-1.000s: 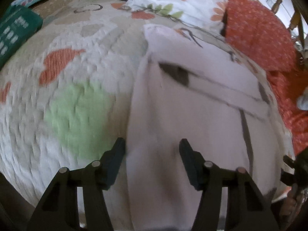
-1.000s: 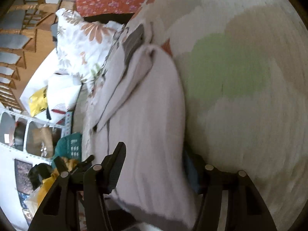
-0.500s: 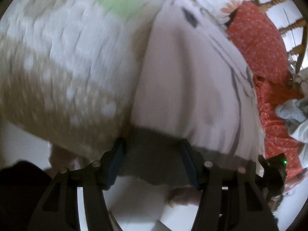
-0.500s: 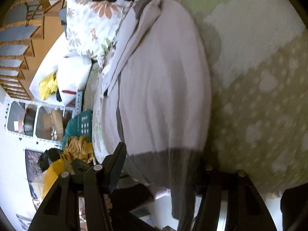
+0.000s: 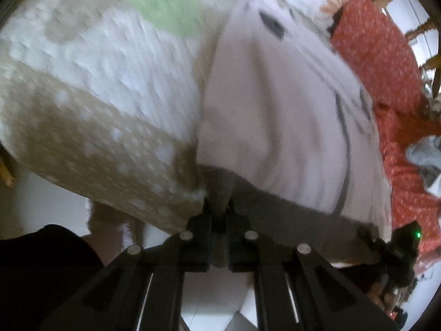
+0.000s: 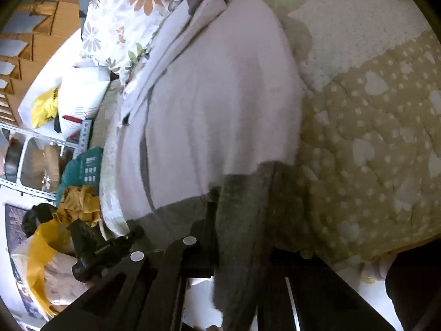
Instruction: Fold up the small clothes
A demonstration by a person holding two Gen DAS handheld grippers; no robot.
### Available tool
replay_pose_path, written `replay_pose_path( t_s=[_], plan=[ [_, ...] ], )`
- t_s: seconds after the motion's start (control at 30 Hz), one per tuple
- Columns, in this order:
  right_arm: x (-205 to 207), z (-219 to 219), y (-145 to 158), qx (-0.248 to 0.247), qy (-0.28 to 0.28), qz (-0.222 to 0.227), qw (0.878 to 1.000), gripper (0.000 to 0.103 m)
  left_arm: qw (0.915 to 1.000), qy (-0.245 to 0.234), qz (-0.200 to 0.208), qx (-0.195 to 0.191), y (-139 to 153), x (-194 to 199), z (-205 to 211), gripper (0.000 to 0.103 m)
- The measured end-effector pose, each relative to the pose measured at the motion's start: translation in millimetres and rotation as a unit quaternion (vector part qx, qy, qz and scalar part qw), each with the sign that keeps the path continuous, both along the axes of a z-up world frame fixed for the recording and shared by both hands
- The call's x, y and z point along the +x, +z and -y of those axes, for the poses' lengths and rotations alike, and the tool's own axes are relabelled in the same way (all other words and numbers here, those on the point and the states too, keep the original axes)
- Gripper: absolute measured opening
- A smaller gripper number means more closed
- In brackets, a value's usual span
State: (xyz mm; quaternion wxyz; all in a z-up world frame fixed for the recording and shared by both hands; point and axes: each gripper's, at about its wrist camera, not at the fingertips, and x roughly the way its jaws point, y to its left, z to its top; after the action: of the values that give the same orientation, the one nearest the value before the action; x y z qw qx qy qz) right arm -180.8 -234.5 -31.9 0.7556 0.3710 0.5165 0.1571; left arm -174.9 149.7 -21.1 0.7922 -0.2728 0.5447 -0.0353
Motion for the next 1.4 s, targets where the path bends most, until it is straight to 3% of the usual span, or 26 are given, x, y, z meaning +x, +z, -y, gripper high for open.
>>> replay_pose_path(
  t_s=[0.27, 0.47, 0.63, 0.8, 1.03, 1.23, 1.4],
  plan=[
    [-24.0, 4.0, 50.7, 0.012, 0.013, 0.052, 0.999, 0.005, 0.9982, 0.011, 0.056, -0.017, 57.7, -49.9, -12.8, 0.006],
    [-63.5, 4.5, 54.3, 0.023, 0.040, 0.046, 0.998, 0.004, 0.9982, 0.010, 0.053, -0.025, 59.1, -71.1, -7.5, 0.006],
    [-58.3, 8.2, 49.0, 0.014, 0.043, 0.038, 0.998, 0.004, 0.9982, 0.032, 0.044, -0.028, 60.3, -49.0, -15.5, 0.006],
    [-12.4, 8.0, 79.3, -0.009, 0.056, 0.067, 0.996, 0.004, 0.9969, 0.040, 0.066, -0.013, 86.4, 23.4, -24.1, 0.006],
    [127.6, 10.0, 120.6, -0.047, 0.028, 0.113, 0.992, 0.005, 0.9940, 0.049, 0.094, 0.029, 105.4, 182.6, -10.6, 0.006],
    [244.0, 16.6, 101.9, -0.075, -0.004, 0.097, 0.992, 0.004, 0.9947, 0.061, 0.076, 0.035, 79.2, 280.8, -1.7, 0.006],
    [300.2, 27.9, 74.0, -0.074, -0.007, 0.082, 0.994, 0.005, 0.9950, 0.072, 0.065, 0.023, 62.7, 312.3, -6.4, 0.008]
  ],
)
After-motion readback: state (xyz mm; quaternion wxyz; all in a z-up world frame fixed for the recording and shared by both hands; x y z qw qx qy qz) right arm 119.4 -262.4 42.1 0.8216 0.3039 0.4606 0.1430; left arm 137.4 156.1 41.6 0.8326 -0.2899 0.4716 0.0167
